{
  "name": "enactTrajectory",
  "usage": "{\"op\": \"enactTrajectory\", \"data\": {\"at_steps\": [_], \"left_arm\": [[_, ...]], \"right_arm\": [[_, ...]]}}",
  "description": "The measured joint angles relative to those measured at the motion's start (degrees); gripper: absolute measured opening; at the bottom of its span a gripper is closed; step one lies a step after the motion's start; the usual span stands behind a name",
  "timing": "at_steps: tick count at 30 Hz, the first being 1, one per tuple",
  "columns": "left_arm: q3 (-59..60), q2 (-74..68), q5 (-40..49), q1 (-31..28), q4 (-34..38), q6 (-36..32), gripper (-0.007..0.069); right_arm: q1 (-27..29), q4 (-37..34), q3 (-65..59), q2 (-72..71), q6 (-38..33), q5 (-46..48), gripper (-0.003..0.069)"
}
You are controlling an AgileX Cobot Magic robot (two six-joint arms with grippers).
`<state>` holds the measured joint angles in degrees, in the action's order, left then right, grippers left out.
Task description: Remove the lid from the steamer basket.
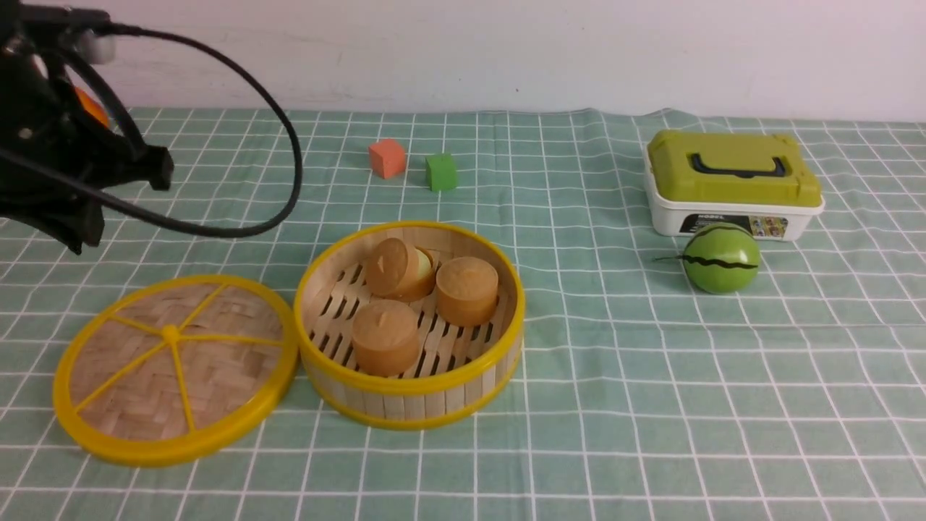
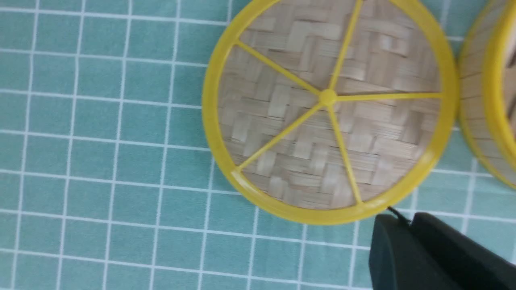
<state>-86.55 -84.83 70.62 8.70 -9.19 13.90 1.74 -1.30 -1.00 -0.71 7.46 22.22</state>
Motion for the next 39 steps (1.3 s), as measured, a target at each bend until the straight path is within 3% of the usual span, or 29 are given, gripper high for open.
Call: {"op": "enactTrajectory", "data": {"at_steps": [2,5,12,17,18,23,27,39], "left_arm": [[2.0,4.5,0.2,0.0,3.9,-2.1,-0.0013],[7.1,12.6,-0.4,0.0,10.5,-5.0,-0.0013],[23.6,31.3,-7.9,0.0,14.3,-6.6,-0.0013],[41.6,50.8,-20.4,0.0,20.7,-6.4,-0.0013],[48.8,56.7,-26.1,0.0,25.1,-6.5,-0.0013],[61.6,69.3,-38.1,0.0,30.6,-7.7,-0.0013],[66.4,75.3,-43.6,0.0,31.3,-7.8,-0.0013],[66.9,76.3,-44.7,0.0,31.3,-7.9,-0.0013]], "right_arm": [[0.0,0.0,0.0,0.0,0.0,0.0,0.0241],[0.0,0.0,0.0,0.0,0.0,0.0,0.0241],[0.0,0.0,0.0,0.0,0.0,0.0,0.0241],[0.0,0.0,0.0,0.0,0.0,0.0,0.0241],[0.0,0.0,0.0,0.0,0.0,0.0,0.0241],[0.0,0.0,0.0,0.0,0.0,0.0,0.0241],[0.0,0.0,0.0,0.0,0.0,0.0,0.0241],[0.0,0.0,0.0,0.0,0.0,0.0,0.0241]]}}
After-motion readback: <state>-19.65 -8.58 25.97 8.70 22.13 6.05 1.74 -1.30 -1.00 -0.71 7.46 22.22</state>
